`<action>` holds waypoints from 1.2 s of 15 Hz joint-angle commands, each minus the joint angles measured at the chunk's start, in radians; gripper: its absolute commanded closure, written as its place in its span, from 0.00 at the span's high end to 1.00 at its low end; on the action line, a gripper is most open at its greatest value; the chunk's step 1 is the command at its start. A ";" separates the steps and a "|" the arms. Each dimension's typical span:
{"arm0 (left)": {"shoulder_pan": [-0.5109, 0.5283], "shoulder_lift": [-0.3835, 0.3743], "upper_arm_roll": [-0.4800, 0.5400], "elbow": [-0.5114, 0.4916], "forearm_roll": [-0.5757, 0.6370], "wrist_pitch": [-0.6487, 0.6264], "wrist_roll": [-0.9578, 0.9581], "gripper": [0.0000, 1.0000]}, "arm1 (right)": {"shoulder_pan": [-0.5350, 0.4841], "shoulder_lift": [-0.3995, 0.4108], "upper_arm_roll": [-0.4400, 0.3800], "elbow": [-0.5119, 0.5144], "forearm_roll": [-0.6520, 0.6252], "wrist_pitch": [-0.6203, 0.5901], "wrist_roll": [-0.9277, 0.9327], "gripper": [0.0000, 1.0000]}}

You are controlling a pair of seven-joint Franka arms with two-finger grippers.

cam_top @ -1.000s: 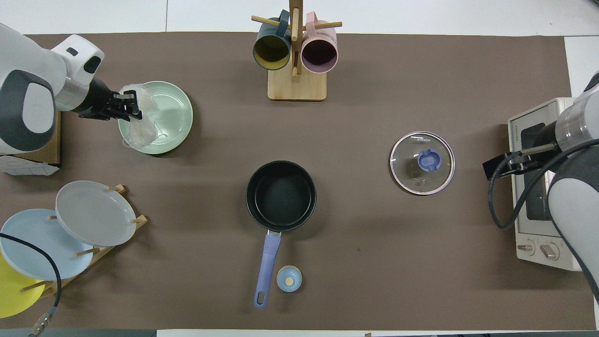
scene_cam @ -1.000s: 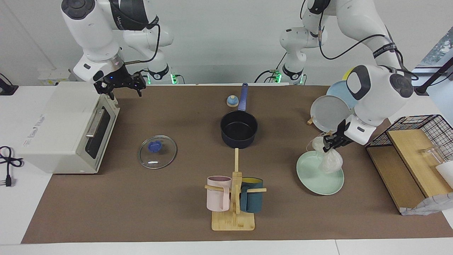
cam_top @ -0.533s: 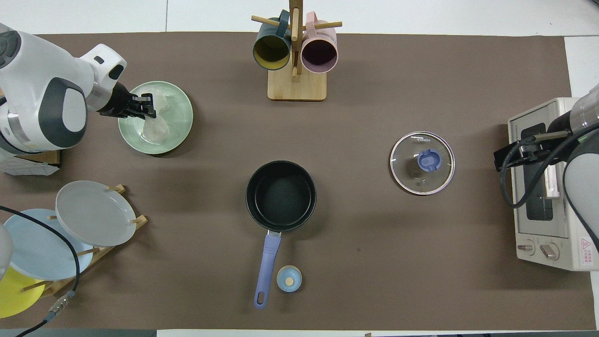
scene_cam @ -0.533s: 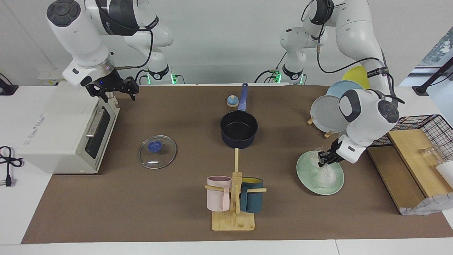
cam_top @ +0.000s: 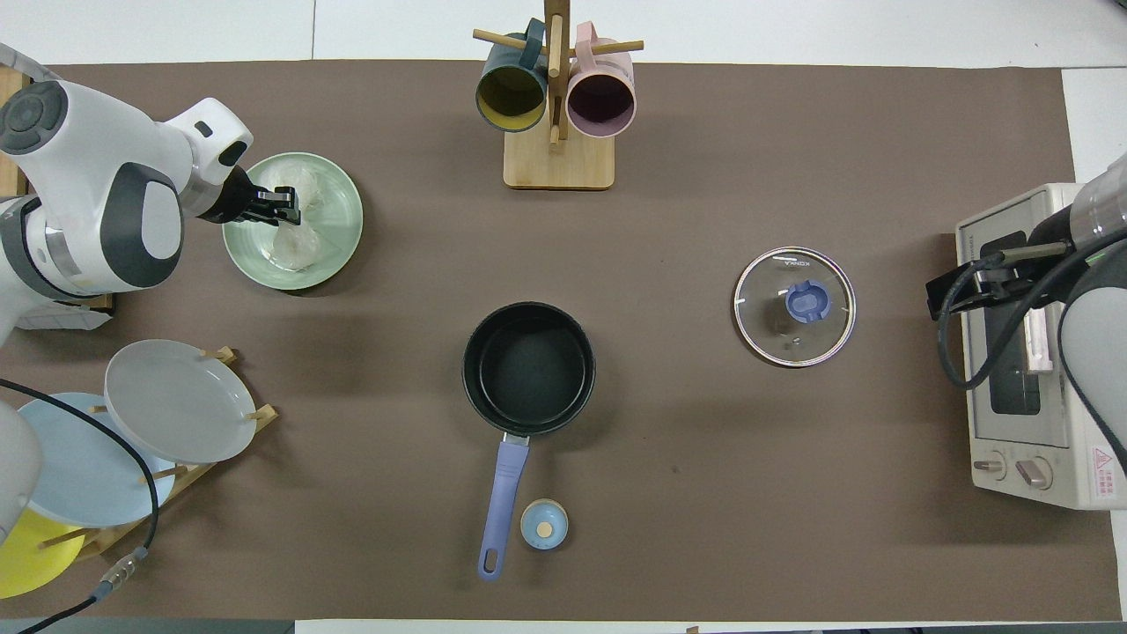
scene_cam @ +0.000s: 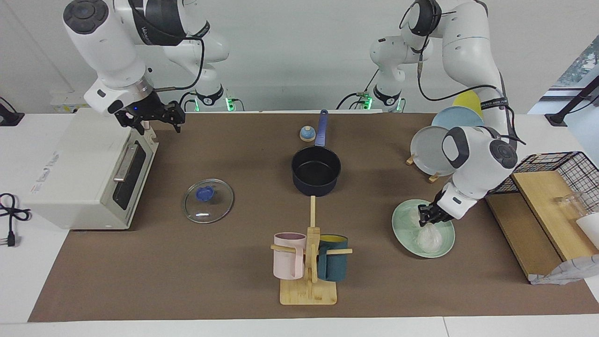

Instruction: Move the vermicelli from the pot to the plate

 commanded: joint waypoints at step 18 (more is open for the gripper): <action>-0.004 -0.535 0.000 -0.100 0.093 -0.574 -0.198 1.00 | -0.023 0.017 -0.013 0.060 0.021 -0.034 0.034 1.00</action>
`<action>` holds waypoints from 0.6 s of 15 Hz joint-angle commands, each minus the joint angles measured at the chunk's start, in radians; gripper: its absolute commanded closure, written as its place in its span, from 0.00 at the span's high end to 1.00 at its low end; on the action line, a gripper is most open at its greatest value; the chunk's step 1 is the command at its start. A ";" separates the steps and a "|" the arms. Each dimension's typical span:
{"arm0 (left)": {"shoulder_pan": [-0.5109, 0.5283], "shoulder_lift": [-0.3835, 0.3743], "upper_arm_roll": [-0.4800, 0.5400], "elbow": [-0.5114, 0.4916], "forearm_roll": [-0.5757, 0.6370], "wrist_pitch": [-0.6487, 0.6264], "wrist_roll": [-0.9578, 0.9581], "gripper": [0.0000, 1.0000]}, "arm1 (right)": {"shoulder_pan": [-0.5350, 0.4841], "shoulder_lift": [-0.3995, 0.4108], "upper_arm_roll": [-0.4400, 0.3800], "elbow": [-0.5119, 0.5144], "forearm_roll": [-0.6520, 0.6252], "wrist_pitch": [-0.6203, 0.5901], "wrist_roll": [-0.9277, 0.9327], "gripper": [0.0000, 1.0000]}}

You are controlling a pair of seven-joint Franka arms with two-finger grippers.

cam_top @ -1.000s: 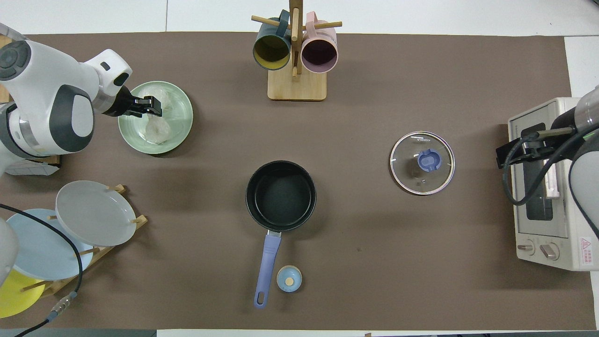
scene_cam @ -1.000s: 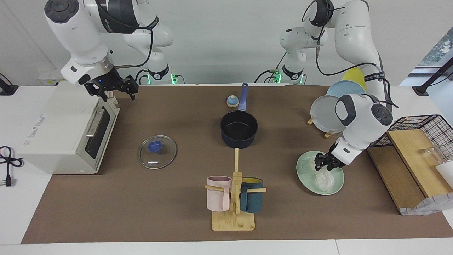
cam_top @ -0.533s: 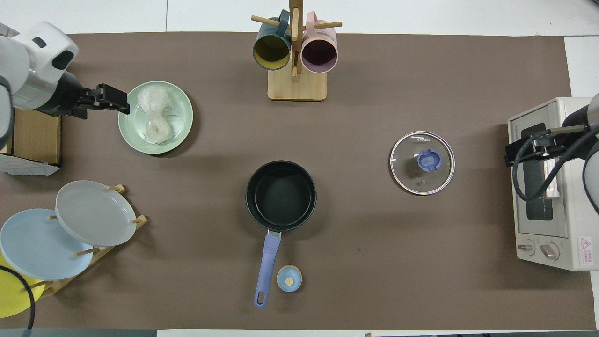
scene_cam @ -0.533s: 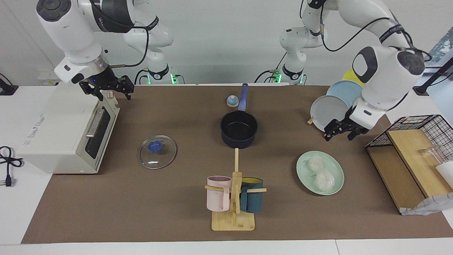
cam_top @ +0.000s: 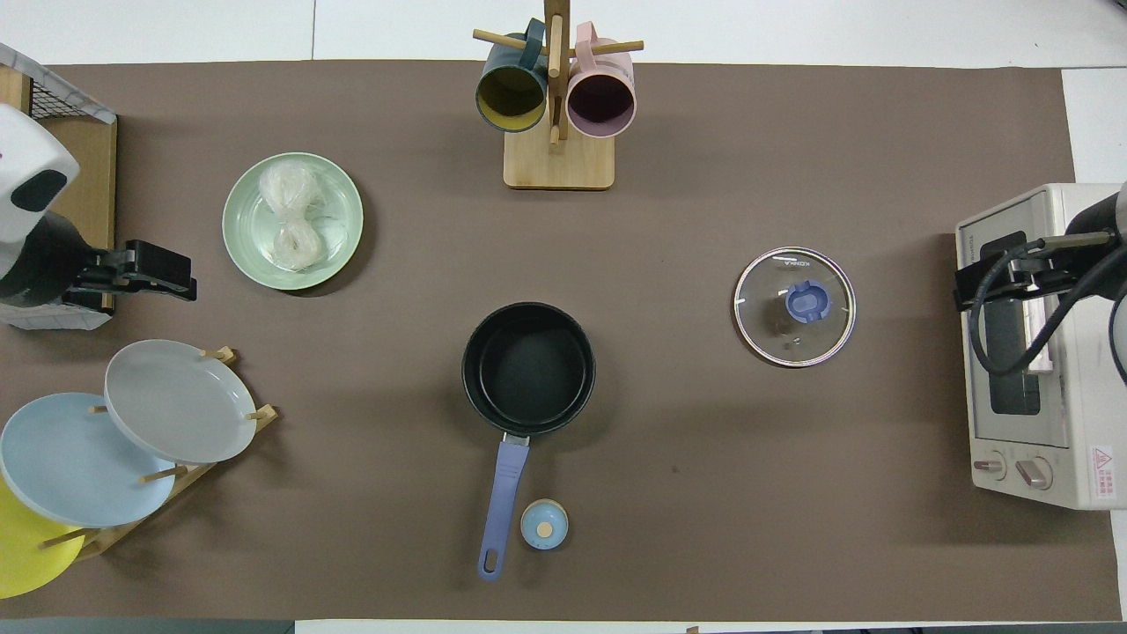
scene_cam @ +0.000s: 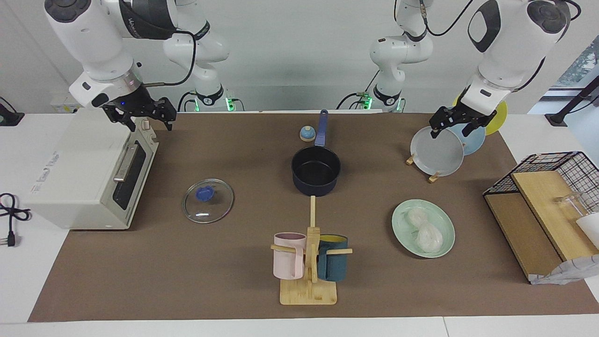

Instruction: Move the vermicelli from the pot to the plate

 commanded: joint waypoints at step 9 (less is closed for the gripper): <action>-0.040 -0.014 0.044 0.053 0.017 -0.074 -0.029 1.00 | -0.015 0.015 0.011 0.025 0.015 -0.016 0.031 1.00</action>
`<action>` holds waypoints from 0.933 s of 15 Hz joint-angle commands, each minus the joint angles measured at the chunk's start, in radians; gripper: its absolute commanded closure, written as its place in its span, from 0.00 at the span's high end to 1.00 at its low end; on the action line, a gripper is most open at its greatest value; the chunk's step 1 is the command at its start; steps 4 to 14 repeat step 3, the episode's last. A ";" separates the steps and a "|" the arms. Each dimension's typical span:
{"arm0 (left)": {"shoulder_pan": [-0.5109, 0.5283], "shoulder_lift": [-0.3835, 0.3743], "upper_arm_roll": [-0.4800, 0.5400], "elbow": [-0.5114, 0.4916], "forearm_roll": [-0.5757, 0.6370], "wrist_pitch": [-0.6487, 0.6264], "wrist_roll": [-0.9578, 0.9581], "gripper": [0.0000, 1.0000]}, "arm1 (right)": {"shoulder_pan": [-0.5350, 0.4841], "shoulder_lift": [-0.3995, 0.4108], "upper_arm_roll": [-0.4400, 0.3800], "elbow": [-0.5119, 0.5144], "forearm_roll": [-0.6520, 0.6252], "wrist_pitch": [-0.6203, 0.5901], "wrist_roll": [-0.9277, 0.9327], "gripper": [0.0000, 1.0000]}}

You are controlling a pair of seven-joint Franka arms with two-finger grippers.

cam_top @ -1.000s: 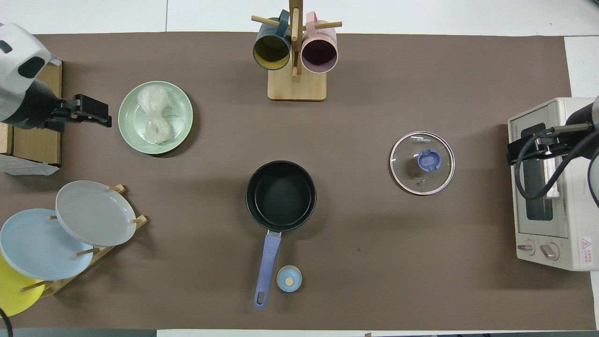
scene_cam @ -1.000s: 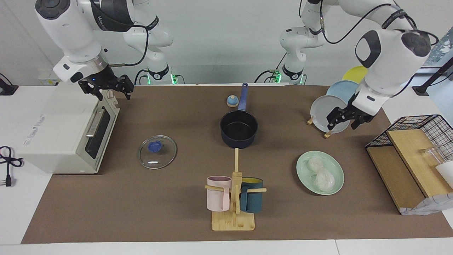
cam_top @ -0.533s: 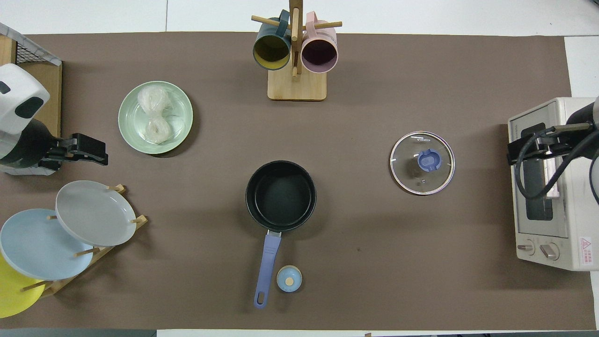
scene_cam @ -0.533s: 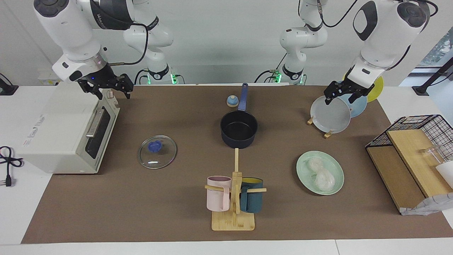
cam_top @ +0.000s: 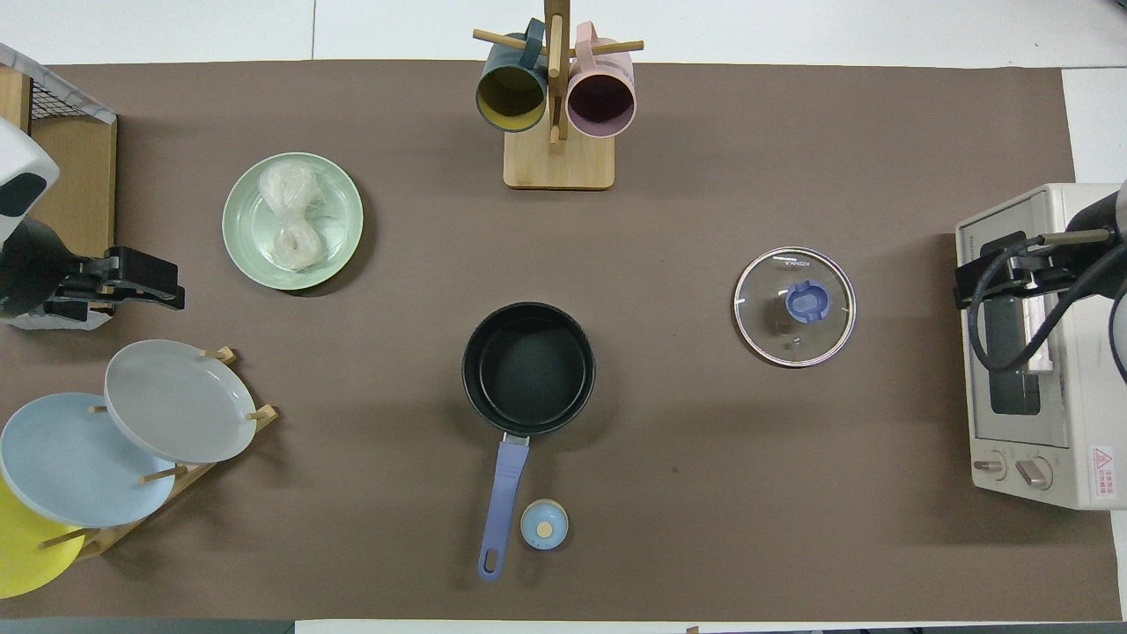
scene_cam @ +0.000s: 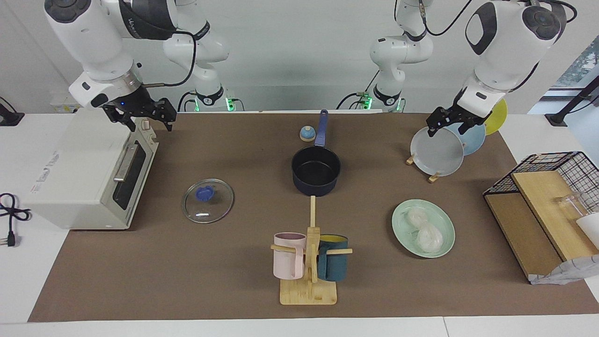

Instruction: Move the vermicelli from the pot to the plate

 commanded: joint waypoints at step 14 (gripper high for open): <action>-0.013 -0.005 0.017 0.000 0.017 -0.020 -0.005 1.00 | -0.014 0.013 0.011 0.024 0.015 -0.015 0.014 1.00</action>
